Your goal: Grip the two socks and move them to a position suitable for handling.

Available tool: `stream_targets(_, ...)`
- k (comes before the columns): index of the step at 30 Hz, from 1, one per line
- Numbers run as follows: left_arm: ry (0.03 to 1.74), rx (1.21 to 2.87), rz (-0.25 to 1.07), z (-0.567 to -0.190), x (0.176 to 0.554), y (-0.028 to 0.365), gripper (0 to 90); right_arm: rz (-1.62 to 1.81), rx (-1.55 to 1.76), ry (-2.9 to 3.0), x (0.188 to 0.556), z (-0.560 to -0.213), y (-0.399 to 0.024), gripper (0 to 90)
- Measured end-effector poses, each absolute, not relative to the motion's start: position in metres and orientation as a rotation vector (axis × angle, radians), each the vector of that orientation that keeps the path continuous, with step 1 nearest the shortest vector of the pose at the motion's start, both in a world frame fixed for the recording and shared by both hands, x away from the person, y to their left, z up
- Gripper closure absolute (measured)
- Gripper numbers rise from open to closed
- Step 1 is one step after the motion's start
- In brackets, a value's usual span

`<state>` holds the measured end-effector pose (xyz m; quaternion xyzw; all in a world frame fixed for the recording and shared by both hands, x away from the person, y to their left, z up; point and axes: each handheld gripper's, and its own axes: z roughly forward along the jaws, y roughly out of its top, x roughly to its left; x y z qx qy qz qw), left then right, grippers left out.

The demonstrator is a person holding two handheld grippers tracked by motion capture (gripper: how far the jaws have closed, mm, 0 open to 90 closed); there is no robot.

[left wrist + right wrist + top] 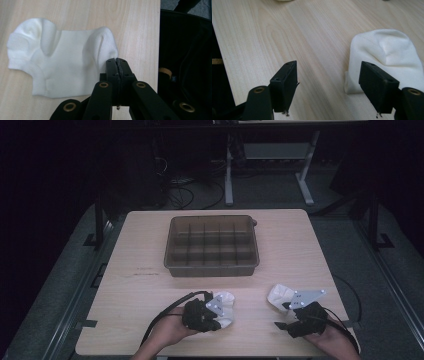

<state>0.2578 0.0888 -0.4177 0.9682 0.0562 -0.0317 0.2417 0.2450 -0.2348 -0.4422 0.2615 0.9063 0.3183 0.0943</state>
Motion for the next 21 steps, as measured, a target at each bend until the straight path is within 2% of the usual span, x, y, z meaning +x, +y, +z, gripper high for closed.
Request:
stream_targets(17, 0.172, 2.65, -0.132, -0.428, 0.254, 0.106, 88.9, 0.943, 0.775, 2.708, 0.245, -0.443, -0.231, 30.9)
stream_targets(21, 0.183, 2.632, -0.153, -0.43, 0.252, 0.112, 81.2, 0.946, 0.757, 2.721, 0.244, -0.443, -0.227, 30.6)
